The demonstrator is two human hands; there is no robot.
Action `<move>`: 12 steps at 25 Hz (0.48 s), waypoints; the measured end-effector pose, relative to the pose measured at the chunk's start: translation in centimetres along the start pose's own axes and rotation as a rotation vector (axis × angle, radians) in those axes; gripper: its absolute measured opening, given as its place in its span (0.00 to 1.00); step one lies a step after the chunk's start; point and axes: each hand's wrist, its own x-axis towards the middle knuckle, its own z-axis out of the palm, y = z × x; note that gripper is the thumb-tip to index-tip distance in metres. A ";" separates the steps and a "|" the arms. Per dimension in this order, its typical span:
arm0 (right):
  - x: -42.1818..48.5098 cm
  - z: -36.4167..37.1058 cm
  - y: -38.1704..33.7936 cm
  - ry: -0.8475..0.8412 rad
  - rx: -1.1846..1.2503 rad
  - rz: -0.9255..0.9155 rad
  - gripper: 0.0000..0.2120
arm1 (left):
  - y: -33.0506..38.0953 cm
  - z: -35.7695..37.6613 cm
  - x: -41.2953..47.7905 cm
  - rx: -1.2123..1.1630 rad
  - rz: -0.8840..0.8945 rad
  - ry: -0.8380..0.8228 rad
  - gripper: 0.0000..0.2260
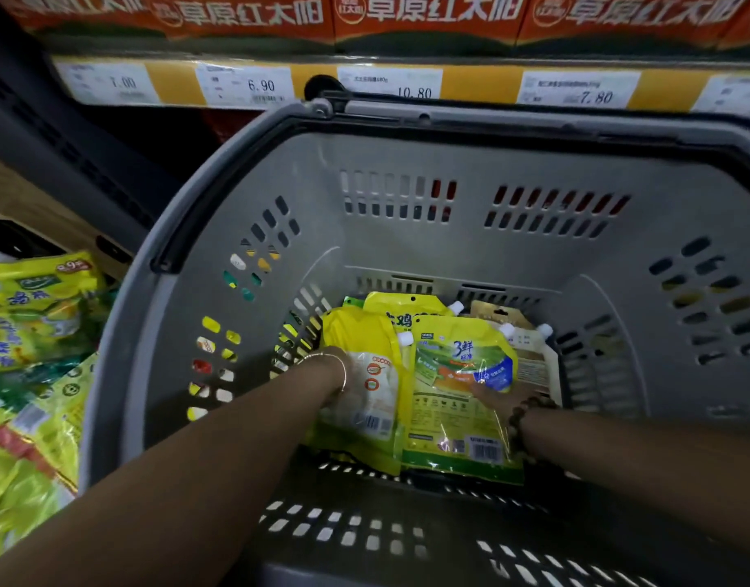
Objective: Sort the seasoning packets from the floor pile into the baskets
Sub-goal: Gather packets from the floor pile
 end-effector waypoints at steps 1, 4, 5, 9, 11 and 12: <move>0.0 -0.1 0.0 -0.005 -0.067 -0.012 0.32 | -0.3 -0.1 -0.1 0.043 0.016 -0.026 0.18; 0.6 -0.8 -0.4 0.174 -0.295 -0.191 0.42 | -0.8 -0.6 -0.7 -0.136 -0.048 0.034 0.21; 0.6 -1.0 -0.8 0.226 -0.394 -0.271 0.47 | -1.0 -0.8 -1.2 -0.247 -0.110 0.124 0.25; 0.3 0.3 -1.2 0.091 -0.788 -0.596 0.55 | -0.1 0.0 -2.2 -0.274 0.092 0.247 0.50; 0.5 1.3 -0.6 -0.023 -0.931 -0.651 0.57 | 0.5 0.6 -2.3 -0.232 0.231 0.154 0.52; 0.5 1.5 -0.4 -0.053 -0.968 -0.655 0.58 | 0.5 0.7 -2.3 -0.240 0.243 0.120 0.52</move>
